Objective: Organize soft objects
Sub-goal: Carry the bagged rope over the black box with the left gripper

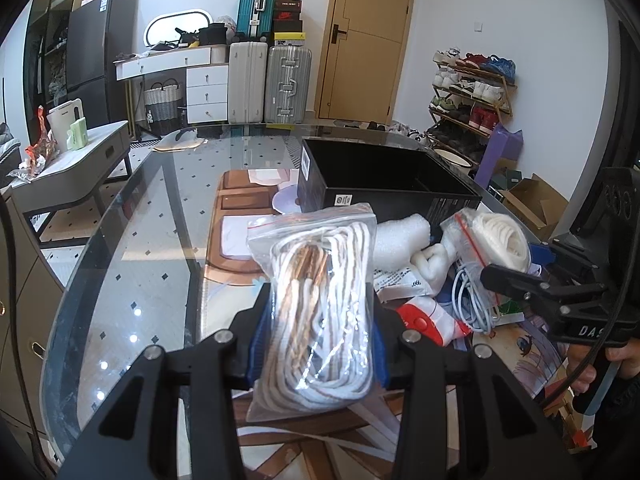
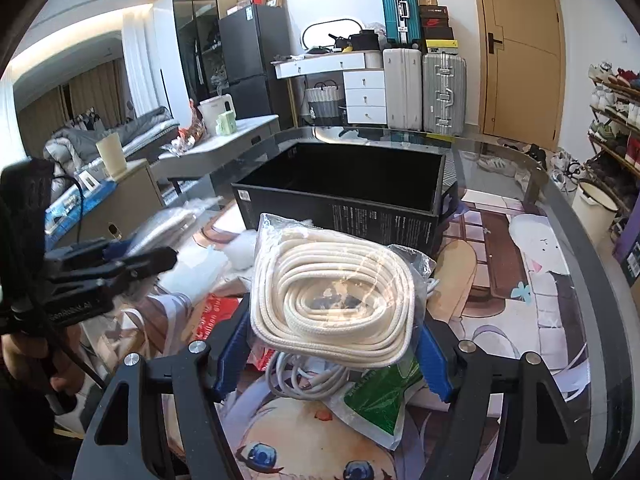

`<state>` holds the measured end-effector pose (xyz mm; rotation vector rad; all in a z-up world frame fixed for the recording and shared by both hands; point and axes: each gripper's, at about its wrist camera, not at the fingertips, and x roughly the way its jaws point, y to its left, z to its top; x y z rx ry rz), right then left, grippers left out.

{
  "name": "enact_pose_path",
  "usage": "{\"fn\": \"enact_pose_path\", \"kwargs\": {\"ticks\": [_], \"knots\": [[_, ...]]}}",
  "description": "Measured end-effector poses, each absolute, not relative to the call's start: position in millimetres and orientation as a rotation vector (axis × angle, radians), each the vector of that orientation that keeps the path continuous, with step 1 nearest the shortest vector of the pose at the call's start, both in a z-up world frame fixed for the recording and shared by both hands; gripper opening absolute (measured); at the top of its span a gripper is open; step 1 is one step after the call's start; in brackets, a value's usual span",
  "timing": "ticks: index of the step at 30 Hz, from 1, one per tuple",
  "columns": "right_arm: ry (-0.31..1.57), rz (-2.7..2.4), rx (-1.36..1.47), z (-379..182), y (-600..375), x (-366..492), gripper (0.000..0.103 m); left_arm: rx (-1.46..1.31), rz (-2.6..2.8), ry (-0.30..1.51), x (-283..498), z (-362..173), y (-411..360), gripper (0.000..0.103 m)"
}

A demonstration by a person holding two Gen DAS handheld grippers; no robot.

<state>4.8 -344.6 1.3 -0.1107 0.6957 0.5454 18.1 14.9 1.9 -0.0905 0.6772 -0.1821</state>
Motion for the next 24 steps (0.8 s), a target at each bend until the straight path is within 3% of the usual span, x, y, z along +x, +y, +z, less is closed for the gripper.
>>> {"fn": "enact_pose_path", "kwargs": {"ticks": [24], "knots": [[0.614,0.501,-0.149,41.8,-345.5,17.9,0.073,-0.064,-0.184,0.618,43.8,37.5,0.9,0.04]]}}
